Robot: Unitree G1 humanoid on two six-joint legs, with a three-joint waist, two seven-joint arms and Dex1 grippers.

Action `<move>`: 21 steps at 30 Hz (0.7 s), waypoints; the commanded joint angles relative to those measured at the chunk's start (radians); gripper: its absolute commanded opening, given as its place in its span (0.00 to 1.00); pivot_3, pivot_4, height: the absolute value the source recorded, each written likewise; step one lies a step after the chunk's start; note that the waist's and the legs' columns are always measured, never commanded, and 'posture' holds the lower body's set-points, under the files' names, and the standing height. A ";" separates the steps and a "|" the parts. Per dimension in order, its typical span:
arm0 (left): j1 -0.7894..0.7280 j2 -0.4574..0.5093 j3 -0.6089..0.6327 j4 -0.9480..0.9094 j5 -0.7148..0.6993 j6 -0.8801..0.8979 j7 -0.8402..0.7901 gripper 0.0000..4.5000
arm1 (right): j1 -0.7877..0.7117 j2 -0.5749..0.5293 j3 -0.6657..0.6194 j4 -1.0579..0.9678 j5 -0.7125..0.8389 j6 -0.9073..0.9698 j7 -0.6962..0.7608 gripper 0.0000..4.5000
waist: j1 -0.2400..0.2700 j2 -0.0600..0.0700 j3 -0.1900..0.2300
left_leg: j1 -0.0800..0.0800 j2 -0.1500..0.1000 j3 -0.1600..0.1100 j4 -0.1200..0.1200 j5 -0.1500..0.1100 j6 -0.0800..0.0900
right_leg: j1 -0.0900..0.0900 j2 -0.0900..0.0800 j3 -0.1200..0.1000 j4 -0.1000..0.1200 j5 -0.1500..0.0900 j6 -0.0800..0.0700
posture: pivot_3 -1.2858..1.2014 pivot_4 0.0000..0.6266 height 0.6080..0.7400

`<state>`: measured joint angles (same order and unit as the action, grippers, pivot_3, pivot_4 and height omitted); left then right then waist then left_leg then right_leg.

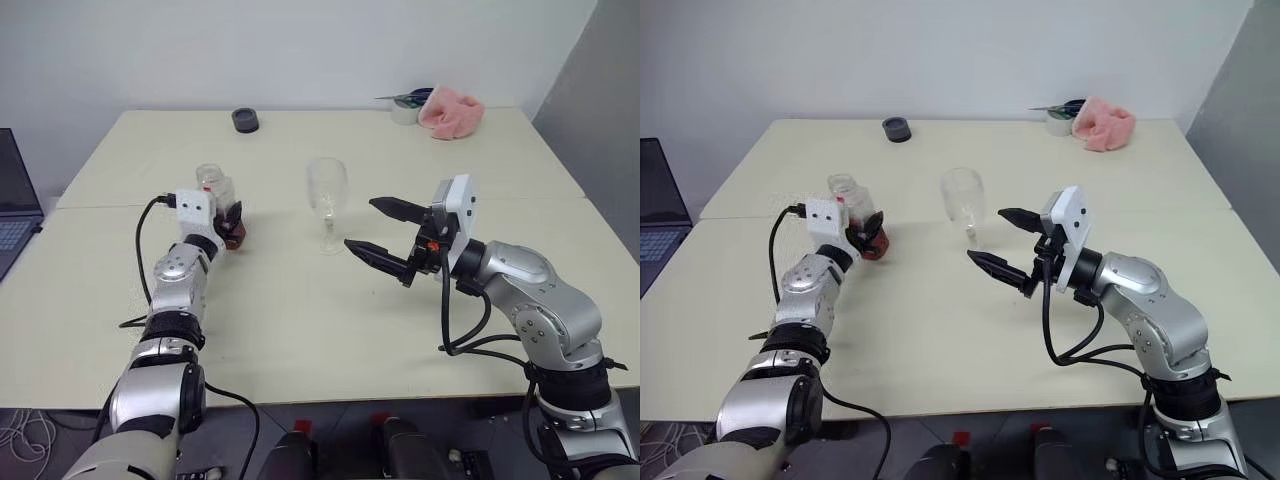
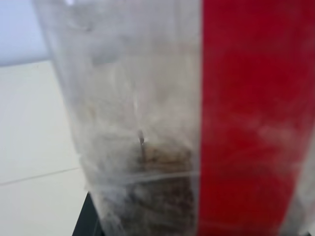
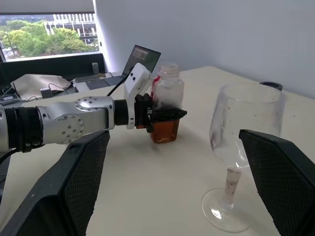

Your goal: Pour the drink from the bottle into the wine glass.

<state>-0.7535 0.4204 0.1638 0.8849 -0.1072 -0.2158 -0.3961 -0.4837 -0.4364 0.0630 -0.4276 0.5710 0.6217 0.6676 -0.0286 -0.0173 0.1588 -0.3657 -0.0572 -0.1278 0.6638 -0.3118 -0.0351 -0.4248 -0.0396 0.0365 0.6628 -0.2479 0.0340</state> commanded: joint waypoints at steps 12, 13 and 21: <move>-0.283 0.088 -0.218 -0.072 0.262 -0.060 -0.017 0.35 | -0.074 -0.002 -0.036 0.096 -0.140 -0.129 -0.054 1.00 | -0.004 -0.002 0.001 | 0.000 0.000 0.002 -0.001 0.000 0.000 | -0.001 0.000 0.001 0.000 0.000 0.000 | 0.52 0.24 1.00; -0.293 0.092 -0.232 -0.070 0.278 -0.069 -0.021 0.35 | -0.083 0.000 -0.037 0.107 -0.152 -0.132 -0.065 1.00 | -0.004 -0.002 0.001 | 0.000 0.000 0.002 -0.001 0.000 0.000 | -0.001 0.000 0.001 0.000 0.000 0.000 | 0.52 0.24 1.00; -0.373 0.118 -0.318 -0.023 0.398 -0.140 0.012 0.35 | -0.109 0.027 -0.049 0.149 -0.159 -0.160 -0.071 1.00 | -0.002 -0.002 0.001 | -0.001 -0.001 0.001 0.000 0.000 0.000 | -0.002 0.000 0.000 0.000 0.000 0.000 | 0.52 0.24 1.00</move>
<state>-1.0826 0.5217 -0.1532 0.8768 0.2757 -0.3230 -0.4138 -0.5658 -0.4112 0.0490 -0.2559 0.3982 0.4880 0.5992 -0.0302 -0.0196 0.1602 -0.3671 -0.0579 -0.1261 0.6635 -0.3117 -0.0350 -0.4267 -0.0393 0.0371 0.6630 -0.2479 0.0343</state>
